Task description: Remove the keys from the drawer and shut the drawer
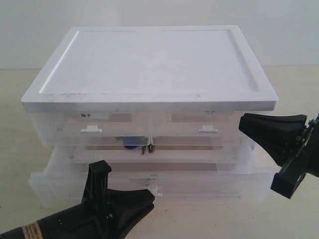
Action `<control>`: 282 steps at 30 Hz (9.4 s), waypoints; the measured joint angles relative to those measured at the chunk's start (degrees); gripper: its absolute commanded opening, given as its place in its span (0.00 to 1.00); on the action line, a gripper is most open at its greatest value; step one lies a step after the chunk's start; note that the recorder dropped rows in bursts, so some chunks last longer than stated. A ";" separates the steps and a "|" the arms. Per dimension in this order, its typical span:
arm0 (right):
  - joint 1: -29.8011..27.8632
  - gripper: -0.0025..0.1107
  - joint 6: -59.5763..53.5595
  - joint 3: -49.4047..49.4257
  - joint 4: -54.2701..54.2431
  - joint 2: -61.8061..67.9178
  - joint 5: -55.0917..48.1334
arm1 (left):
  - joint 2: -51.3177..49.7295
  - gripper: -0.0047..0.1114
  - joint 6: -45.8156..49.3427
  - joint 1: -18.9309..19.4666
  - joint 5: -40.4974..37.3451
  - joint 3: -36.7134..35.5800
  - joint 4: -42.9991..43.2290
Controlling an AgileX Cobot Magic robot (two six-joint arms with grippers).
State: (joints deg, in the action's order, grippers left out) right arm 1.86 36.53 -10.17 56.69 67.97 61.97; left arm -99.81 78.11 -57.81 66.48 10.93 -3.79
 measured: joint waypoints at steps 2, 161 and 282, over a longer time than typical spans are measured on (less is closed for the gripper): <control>0.00 0.02 -0.01 0.00 0.00 0.00 0.00 | 1.05 0.08 -0.29 -1.37 -0.51 -0.99 0.00; 0.00 0.02 0.62 0.00 0.21 0.00 -1.36 | 10.92 0.55 -11.66 3.07 -58.29 24.29 -50.23; 0.00 0.02 1.84 0.00 0.40 0.00 -3.20 | 10.37 0.64 -45.81 5.06 -51.13 19.69 -36.44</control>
State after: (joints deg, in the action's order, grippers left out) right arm 1.86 38.37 -10.17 57.10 67.97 58.77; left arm -89.44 32.30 -52.76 15.34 30.62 -40.22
